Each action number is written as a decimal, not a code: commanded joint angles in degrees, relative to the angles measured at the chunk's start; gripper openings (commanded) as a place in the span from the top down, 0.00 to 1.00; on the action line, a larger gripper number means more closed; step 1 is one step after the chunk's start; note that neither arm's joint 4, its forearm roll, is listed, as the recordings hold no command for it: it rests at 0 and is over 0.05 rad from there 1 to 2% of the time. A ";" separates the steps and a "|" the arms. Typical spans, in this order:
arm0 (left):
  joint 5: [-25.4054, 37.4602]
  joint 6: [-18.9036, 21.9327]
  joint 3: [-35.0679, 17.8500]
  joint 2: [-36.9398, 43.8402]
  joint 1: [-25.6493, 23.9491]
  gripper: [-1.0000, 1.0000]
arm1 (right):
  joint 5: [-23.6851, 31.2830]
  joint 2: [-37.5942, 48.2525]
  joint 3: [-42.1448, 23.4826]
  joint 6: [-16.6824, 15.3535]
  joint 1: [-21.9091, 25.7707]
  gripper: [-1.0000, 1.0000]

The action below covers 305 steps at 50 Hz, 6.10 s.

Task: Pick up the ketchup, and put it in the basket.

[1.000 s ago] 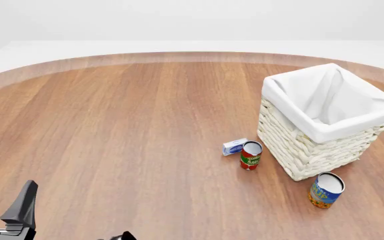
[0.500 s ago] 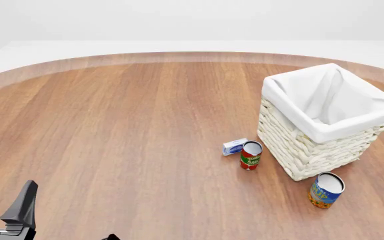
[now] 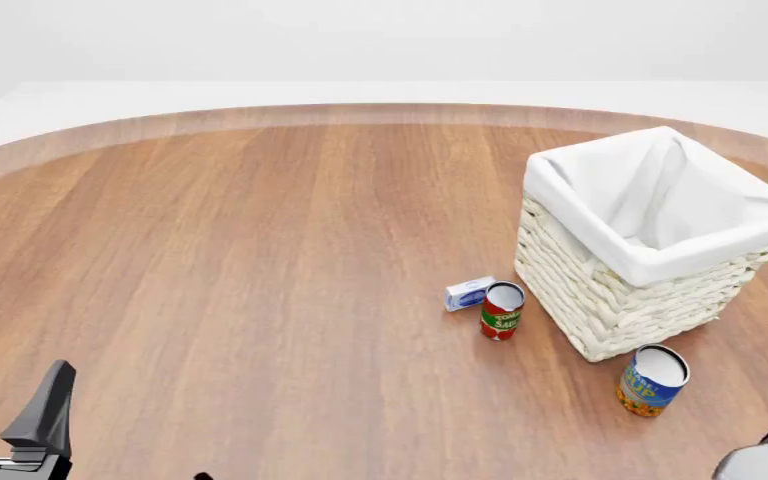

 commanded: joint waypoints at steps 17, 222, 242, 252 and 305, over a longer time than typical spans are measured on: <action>0.00 0.00 0.00 0.00 0.00 0.00 | 2.51 5.43 -5.91 0.34 -0.64 0.00; 0.00 0.00 0.00 0.00 0.00 0.00 | 0.59 2.08 -11.90 5.09 -25.42 1.00; 0.00 0.00 0.00 0.00 0.00 0.00 | -0.05 -3.73 -10.30 2.77 -32.16 1.00; 0.00 0.00 0.00 0.00 0.00 0.00 | -0.45 -7.38 -8.16 0.40 -36.89 1.00; 0.00 0.00 0.00 0.00 0.00 0.00 | -6.79 -23.60 7.64 -3.14 -52.78 1.00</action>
